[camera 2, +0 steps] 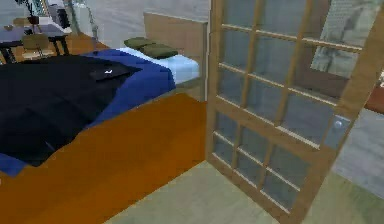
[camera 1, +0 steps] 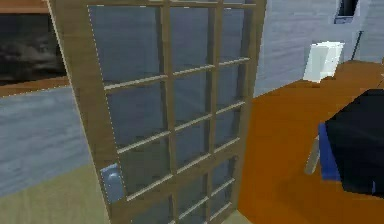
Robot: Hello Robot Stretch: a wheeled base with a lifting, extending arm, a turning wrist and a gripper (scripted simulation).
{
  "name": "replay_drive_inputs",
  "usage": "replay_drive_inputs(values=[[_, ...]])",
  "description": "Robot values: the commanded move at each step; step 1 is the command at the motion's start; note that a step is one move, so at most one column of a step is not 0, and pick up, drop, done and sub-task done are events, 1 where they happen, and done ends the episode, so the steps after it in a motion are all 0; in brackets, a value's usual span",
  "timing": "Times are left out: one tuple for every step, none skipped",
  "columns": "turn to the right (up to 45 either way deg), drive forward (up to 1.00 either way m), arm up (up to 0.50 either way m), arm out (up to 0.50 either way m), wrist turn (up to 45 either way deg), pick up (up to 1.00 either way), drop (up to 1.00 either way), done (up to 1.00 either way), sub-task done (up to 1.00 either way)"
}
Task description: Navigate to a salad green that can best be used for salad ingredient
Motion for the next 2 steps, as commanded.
replay_drive_inputs(values=[[45.0,0.00,0.00,0.00,0.0,0.00,0.00,0.00,0.00],[6.0,0.00,0.00,0.00,0.0,0.00,0.00,0.00,0.00]])
